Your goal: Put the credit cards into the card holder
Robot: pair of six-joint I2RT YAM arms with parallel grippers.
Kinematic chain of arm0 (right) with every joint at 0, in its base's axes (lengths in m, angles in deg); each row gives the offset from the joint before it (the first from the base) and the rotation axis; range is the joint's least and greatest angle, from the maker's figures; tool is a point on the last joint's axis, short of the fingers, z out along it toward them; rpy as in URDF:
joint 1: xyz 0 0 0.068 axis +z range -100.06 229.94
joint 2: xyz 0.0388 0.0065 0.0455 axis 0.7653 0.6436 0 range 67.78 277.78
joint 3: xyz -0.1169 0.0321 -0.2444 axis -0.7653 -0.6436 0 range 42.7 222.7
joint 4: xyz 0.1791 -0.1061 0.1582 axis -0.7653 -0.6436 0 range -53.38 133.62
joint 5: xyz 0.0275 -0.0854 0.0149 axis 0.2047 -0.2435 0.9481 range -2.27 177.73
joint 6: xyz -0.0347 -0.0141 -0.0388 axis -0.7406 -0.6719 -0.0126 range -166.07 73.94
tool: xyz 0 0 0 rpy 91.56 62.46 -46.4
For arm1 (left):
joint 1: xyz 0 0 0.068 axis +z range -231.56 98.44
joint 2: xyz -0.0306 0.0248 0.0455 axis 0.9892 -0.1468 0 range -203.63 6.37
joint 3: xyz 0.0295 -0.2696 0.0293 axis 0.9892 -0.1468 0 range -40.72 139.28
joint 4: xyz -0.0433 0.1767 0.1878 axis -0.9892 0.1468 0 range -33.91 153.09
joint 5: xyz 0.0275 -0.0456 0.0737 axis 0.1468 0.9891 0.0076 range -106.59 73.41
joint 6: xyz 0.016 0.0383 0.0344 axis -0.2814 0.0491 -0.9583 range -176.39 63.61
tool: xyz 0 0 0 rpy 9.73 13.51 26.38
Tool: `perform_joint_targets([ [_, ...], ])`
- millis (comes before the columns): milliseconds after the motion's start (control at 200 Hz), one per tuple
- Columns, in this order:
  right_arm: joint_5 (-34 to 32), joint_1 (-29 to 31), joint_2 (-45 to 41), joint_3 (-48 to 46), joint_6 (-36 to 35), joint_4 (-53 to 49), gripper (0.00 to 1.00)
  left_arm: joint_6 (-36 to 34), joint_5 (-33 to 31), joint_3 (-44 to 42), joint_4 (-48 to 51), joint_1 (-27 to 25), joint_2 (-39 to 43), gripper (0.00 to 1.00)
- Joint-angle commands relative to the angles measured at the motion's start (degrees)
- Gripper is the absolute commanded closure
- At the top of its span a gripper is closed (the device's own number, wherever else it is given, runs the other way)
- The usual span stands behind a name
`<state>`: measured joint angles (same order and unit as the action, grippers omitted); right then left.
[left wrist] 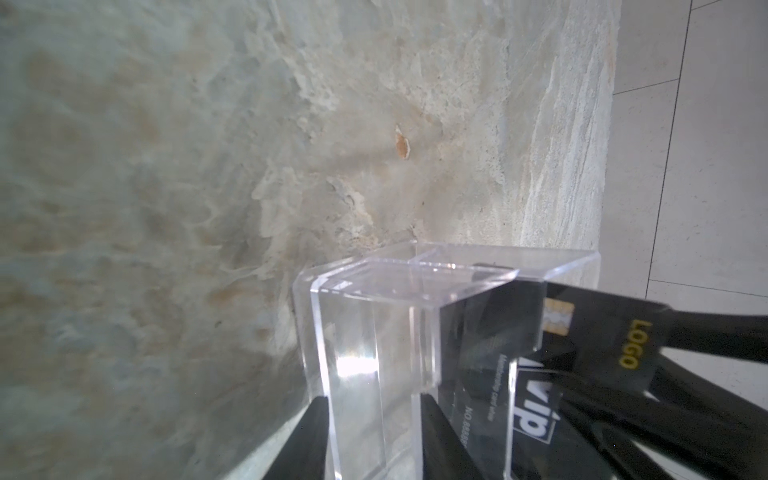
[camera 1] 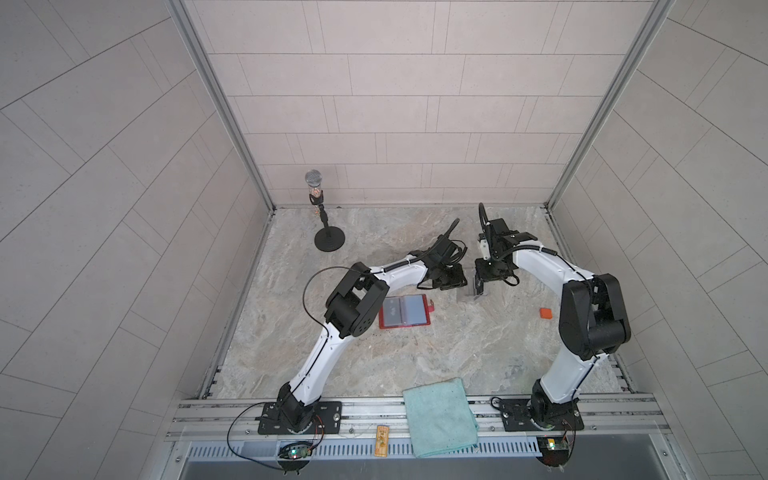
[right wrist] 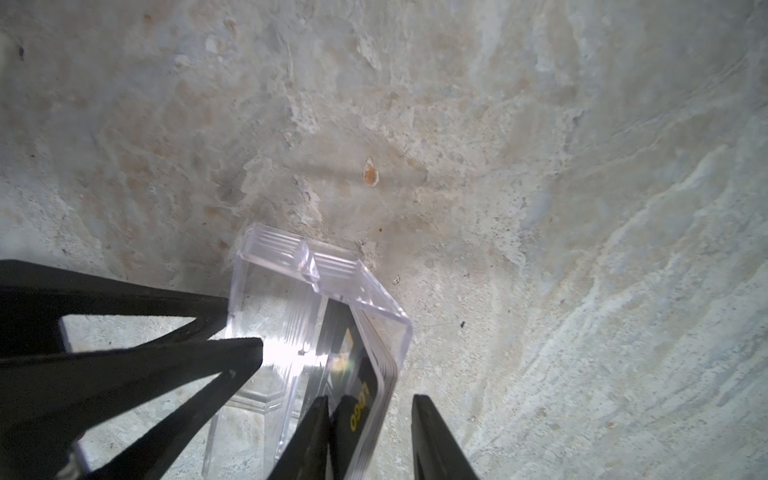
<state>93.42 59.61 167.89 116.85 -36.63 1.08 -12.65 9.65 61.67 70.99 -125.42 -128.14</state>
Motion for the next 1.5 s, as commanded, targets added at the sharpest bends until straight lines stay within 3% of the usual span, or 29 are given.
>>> perform_joint_targets([
  [0,-2.4,0.0,-2.3,1.1,-0.7,-2.6,0.65,0.5,-3.1,-2.4,5.7,0.2,0.6,0.62],
  [420,0.5,0.1,-3.2,0.5,-0.3,-2.7,0.7,1.1,-2.4,-3.0,4.6,0.1,0.7,0.62],
  [560,2.6,0.2,-2.7,0.4,0.0,-2.9,0.63,1.9,-2.1,-3.6,3.5,0.1,0.8,0.63],
  [766,3.2,0.4,-1.7,0.1,-0.1,-2.9,0.6,5.5,-1.7,-6.8,-1.3,-0.3,2.6,0.63],
  [986,4.0,0.4,-0.4,0.2,-0.4,-3.0,0.66,10.6,-1.1,-10.1,-7.5,-1.3,4.2,0.62],
  [1496,5.5,0.4,3.2,5.1,-1.9,-4.2,0.68,14.4,4.2,-10.7,-14.2,-2.0,3.5,0.49],
])
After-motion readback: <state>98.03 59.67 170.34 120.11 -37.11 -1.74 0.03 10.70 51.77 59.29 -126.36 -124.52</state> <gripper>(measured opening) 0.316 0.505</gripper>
